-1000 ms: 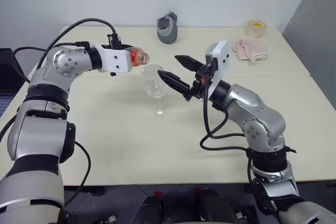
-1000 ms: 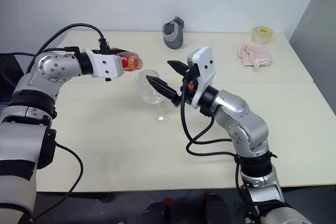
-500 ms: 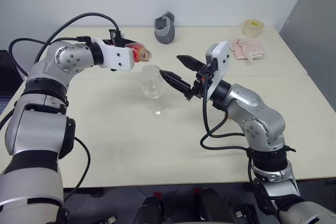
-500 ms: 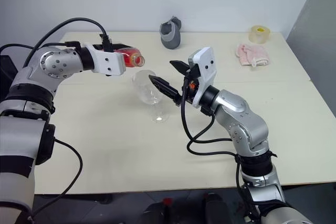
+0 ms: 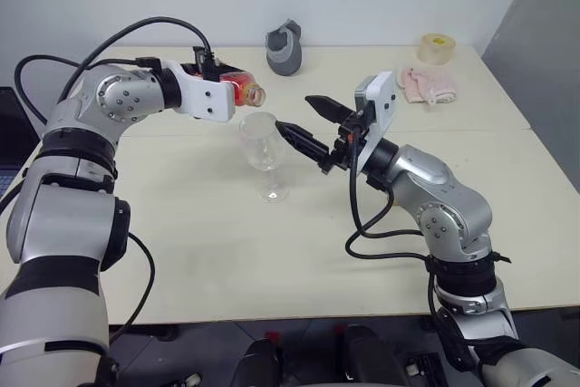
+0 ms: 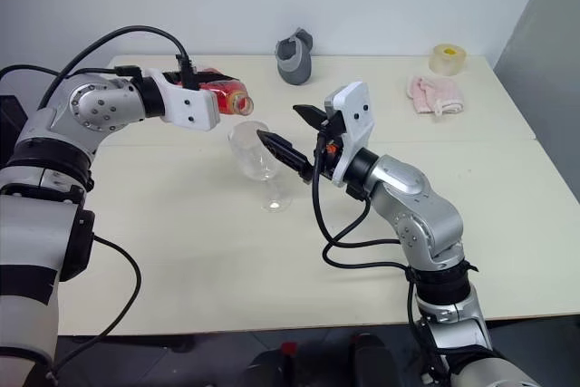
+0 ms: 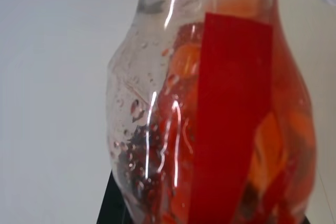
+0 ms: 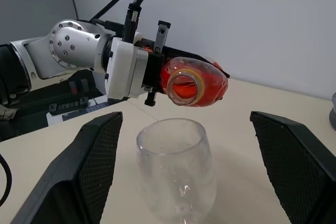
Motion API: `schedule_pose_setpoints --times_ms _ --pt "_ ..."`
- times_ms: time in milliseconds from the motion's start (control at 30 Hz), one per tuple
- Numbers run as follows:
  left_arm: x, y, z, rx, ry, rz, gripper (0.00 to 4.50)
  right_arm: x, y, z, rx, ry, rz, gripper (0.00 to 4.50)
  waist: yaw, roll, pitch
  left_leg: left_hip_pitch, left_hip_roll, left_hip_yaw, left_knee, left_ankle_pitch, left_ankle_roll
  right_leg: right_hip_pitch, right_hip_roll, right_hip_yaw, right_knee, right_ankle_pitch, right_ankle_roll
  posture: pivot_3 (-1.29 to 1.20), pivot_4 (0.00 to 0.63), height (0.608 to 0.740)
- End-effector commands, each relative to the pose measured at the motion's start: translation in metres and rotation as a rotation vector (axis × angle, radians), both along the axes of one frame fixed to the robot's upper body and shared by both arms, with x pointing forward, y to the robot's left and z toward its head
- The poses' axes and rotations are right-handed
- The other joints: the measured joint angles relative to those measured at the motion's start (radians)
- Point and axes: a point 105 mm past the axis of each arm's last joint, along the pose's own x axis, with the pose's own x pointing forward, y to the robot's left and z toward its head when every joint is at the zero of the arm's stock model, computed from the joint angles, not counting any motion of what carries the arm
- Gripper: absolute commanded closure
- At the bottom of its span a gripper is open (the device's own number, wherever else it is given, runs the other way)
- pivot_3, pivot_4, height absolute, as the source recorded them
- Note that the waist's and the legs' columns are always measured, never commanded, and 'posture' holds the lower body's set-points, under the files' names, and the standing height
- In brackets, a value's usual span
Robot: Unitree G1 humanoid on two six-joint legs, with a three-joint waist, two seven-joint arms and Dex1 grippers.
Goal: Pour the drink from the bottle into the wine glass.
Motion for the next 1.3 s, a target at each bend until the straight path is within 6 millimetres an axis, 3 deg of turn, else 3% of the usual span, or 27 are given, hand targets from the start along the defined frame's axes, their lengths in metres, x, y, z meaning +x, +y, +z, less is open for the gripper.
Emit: schedule_pose_setpoints --times_ms 33,1300 --pt "-0.005 0.006 0.026 -0.006 -0.083 0.001 3.52 -0.009 0.003 0.012 0.025 -0.059 0.029 0.32 -0.001 0.0 0.0 0.0 0.0 0.0 0.0 0.0 0.0 0.0 0.0 0.0 0.0 0.0 0.0 0.0 0.15 0.74" --pt "-0.001 0.013 0.042 0.091 -0.154 0.054 3.52 -0.004 0.003 0.011 0.031 -0.061 0.013 0.32 -0.001 0.0 0.0 -0.001 0.0 0.001 0.001 0.0 0.0 -0.003 0.0 0.001 0.006 0.0 0.0 0.0 0.15 0.74"
